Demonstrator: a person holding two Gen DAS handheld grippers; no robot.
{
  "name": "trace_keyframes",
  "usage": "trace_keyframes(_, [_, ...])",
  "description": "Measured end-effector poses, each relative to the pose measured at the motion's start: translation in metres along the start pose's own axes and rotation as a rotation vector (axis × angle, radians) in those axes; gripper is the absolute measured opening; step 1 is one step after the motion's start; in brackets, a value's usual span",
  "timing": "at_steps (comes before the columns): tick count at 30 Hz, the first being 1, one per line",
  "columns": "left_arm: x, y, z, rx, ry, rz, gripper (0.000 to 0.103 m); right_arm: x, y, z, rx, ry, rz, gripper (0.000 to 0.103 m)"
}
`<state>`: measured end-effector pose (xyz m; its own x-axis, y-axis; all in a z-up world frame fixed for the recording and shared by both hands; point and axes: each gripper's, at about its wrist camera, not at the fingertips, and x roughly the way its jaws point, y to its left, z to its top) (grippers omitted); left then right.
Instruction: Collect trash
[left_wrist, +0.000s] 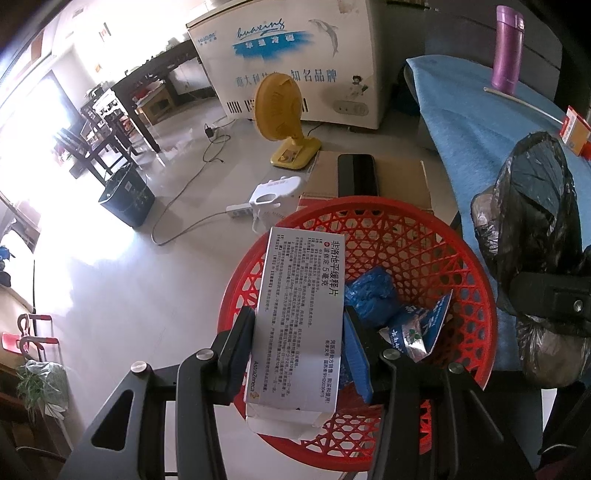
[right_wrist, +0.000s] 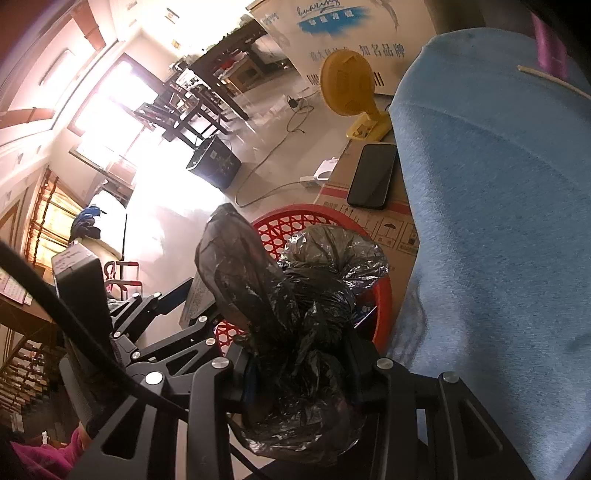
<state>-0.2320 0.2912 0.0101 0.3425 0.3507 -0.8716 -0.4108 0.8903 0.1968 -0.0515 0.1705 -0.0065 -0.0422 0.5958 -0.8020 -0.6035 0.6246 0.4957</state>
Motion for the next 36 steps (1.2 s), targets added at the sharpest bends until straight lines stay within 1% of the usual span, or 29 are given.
trace_keyframes(13, [0.011,0.004,-0.004,-0.004,0.032,-0.006,0.049,0.015,-0.002,0.007,0.014,0.030,0.000,0.041])
trace_keyframes(24, [0.022,0.005,-0.001,-0.004,0.058,-0.004,0.049,0.030,-0.011,0.014,0.071,0.066,0.009,0.042])
trace_keyframes(25, [0.023,0.005,-0.001,-0.003,0.057,0.000,0.049,0.032,-0.012,0.015,0.077,0.071,0.008,0.044])
trace_keyframes(28, [0.024,0.005,0.001,-0.005,0.063,-0.003,0.049,0.034,-0.015,0.016,0.103,0.083,0.017,0.056])
trace_keyframes(32, [0.025,0.004,0.002,-0.005,0.071,-0.011,0.052,0.034,-0.017,0.017,0.123,0.071,0.047,0.058])
trace_keyframes(34, [0.025,0.003,0.002,-0.002,0.075,-0.011,0.060,0.030,-0.018,0.018,0.127,0.056,0.052,0.058])
trace_keyframes(36, [0.022,0.002,0.003,0.001,0.072,-0.011,0.060,0.028,-0.020,0.018,0.132,0.045,0.052,0.058])
